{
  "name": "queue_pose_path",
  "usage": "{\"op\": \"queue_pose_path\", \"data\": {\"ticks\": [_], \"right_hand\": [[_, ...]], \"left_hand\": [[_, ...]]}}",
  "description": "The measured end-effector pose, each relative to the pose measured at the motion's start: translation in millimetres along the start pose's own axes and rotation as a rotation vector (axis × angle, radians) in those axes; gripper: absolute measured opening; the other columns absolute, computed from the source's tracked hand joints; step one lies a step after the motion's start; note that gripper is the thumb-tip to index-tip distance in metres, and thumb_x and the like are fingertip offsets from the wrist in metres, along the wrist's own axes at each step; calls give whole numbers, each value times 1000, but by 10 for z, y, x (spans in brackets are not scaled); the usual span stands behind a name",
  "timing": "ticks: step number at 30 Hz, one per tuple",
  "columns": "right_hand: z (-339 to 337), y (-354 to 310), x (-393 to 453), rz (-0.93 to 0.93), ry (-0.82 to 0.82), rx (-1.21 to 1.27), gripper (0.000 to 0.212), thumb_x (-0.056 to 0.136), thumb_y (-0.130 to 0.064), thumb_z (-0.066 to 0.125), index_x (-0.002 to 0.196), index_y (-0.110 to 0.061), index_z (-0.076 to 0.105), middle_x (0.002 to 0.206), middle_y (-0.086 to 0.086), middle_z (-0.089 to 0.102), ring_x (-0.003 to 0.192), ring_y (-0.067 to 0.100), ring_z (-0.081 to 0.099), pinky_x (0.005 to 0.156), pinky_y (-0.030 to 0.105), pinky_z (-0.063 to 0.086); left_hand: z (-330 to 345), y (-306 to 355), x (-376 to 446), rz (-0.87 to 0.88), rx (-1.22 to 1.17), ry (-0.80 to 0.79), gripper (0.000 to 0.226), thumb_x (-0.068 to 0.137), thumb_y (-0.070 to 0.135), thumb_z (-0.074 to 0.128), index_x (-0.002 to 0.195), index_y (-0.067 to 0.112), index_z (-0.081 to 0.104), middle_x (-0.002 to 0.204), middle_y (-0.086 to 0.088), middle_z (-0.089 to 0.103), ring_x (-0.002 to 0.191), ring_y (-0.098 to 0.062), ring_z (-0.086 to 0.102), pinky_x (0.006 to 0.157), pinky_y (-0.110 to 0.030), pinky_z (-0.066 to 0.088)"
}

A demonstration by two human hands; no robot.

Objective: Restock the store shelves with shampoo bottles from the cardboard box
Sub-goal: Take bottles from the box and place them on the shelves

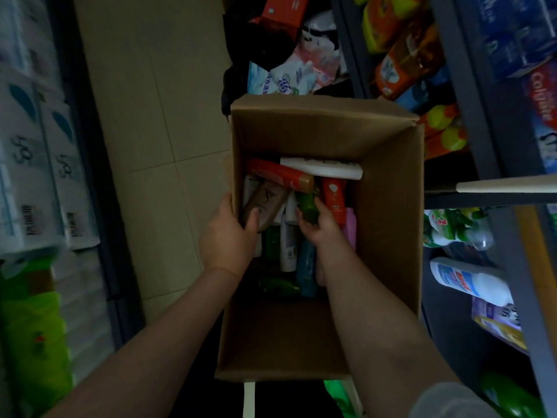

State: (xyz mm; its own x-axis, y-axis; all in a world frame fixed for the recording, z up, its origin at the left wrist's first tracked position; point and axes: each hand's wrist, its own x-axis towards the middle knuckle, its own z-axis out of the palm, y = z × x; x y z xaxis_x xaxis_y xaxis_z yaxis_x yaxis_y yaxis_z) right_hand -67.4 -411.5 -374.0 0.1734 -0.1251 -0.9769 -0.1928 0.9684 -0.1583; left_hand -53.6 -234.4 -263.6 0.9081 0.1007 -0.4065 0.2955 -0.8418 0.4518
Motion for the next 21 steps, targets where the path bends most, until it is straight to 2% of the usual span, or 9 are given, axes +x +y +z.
{"op": "queue_pose_path", "data": {"ticks": [3,5,8,13,15,17,18,19,21], "right_hand": [[-3,33,-111,-9,-24,-120,46,86,-18,73,127,-5,55,115,17,63,87,26,66,61,24,57],[-64,83,-219,2,-54,-151,44,87,-16,72,126,-6,56,115,16,63,91,27,65,55,23,56],[-250,184,-408,44,-120,-165,47,87,-16,71,130,-6,56,124,19,63,90,26,66,57,23,53],[-570,370,-838,108,-198,-241,46,86,-15,70,129,-7,57,105,15,69,80,24,72,57,22,52],[-659,395,-1075,102,-254,-269,48,84,-14,70,129,-8,57,107,15,70,88,25,71,61,23,52],[-727,371,-1340,48,-340,-323,52,81,-14,70,131,-11,55,109,12,71,92,25,71,69,26,49],[-756,347,-1472,0,-395,-363,54,80,-14,69,132,-14,55,111,10,71,95,25,70,73,29,49],[-776,313,-1605,-59,-453,-413,54,80,-14,69,132,-18,55,114,9,70,100,26,69,78,32,49],[-807,220,-1885,-176,-557,-513,56,81,-12,73,132,-25,54,124,8,67,115,30,62,95,43,47]], "left_hand": [[-8,-5,-4,3,22,-5,61,97,49,53,148,19,40,131,-7,63,106,-27,66,72,-30,51],[-12,7,-11,-2,41,-5,62,97,49,52,148,17,39,133,-9,62,109,-29,65,71,-29,45],[-2,3,0,-7,49,1,61,97,51,51,146,18,41,129,-8,64,106,-29,66,73,-34,53],[-41,23,7,-7,43,-10,61,96,50,52,146,17,41,130,-10,63,110,-32,64,76,-37,51],[-143,15,-53,8,22,3,66,96,47,55,150,14,34,139,-13,55,120,-33,57,89,-44,51],[-224,0,-158,151,60,106,71,94,38,60,151,7,31,148,-18,43,136,-36,41,109,-49,37],[-265,28,-237,250,52,157,68,93,33,62,149,5,34,147,-19,44,137,-35,40,113,-49,33],[-308,100,-335,333,-20,173,64,92,28,65,146,5,39,143,-15,49,133,-32,44,112,-44,34],[-434,360,-604,328,-365,-37,57,92,23,68,142,11,46,131,-3,58,118,-15,55,99,-23,43]]}}
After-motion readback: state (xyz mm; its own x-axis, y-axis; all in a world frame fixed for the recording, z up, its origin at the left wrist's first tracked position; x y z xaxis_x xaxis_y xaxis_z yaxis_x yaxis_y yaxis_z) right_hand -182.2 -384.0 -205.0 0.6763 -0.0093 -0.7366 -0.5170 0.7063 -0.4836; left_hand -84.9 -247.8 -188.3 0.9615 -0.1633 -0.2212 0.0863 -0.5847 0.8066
